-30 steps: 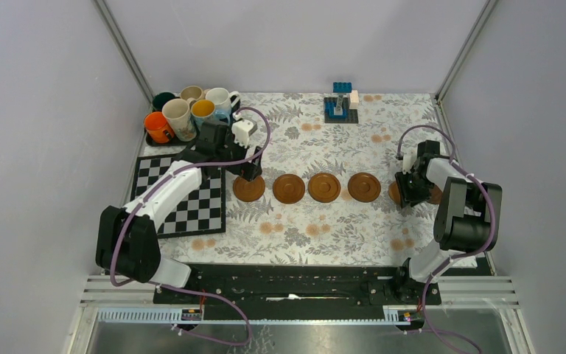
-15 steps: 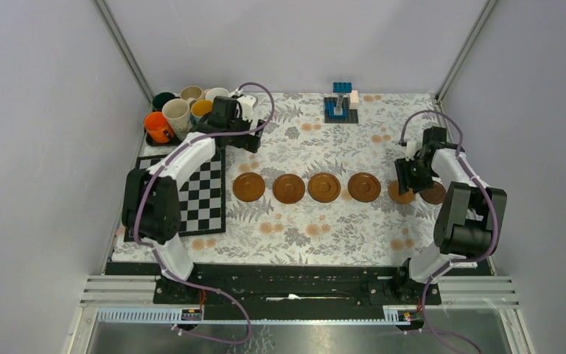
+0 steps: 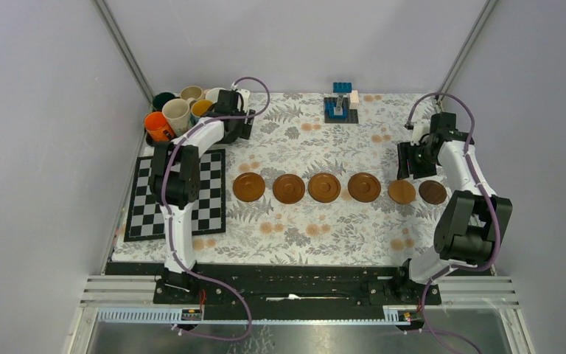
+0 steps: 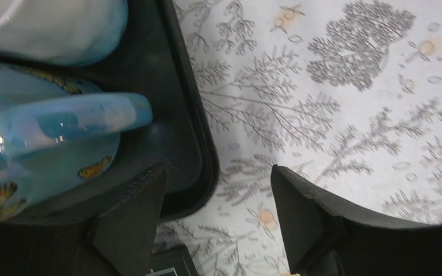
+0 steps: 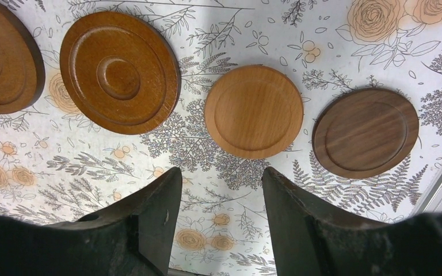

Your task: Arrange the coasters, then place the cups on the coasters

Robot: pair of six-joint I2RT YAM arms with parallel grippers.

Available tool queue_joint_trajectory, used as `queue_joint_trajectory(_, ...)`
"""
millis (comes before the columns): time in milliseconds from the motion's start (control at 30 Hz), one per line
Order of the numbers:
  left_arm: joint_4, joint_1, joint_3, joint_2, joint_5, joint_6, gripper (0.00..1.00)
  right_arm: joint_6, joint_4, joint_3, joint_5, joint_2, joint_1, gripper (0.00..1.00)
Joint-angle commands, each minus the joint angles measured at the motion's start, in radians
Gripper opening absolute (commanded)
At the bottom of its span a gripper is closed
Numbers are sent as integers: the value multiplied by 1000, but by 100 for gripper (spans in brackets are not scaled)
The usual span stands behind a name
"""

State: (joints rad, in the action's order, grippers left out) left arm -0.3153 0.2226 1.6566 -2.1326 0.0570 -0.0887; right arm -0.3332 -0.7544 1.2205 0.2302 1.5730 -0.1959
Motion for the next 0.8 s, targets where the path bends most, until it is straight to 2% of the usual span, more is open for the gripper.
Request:
queue_joint_trajectory(0, 44, -23, 106, -64, 12, 7, 69, 25, -44, 56, 19, -45, 9, 61)
queue_joint_trajectory(333, 23, -31, 197, -190, -91, -26, 55, 33, -73, 96, 6, -38, 9, 61)
queue_joint_trajectory(500, -23, -31, 257, -248, -129, -28, 39, 45, -80, 115, 10, -26, 9, 61)
queue_joint_trajectory(767, -42, -3, 279, -260, -209, -55, 18, 52, -80, 128, 17, -10, 9, 61)
